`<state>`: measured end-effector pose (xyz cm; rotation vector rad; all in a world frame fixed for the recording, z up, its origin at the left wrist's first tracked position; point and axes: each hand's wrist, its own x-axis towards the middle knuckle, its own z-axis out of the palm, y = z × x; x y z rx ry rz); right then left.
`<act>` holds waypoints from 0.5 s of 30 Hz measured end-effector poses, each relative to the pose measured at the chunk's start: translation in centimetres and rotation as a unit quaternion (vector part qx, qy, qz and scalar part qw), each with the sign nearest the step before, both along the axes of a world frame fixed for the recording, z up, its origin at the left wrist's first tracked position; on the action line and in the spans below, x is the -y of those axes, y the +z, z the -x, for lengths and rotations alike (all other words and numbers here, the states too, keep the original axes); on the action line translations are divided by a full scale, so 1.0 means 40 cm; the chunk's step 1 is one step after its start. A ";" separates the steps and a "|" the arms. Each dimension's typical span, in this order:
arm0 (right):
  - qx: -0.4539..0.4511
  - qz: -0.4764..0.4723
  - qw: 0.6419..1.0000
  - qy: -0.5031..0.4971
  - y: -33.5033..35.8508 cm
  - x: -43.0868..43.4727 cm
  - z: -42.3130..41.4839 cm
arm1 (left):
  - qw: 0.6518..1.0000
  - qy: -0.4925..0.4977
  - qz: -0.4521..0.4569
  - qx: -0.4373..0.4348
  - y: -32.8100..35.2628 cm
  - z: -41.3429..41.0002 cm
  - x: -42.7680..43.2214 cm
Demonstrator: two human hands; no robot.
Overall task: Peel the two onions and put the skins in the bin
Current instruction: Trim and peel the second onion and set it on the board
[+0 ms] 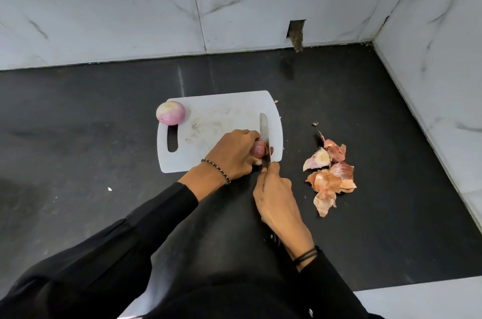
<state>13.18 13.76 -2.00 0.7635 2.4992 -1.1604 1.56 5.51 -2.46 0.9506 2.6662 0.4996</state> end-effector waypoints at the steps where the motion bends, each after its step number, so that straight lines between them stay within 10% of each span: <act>1: 0.006 -0.008 1.000 0.006 -0.001 0.000 0.004 | 1.000 0.002 -0.004 0.003 0.000 0.001 0.001; 15: 0.040 -0.103 0.992 0.058 -0.005 0.009 0.053 | 0.998 0.033 -0.042 0.033 0.017 -0.007 0.031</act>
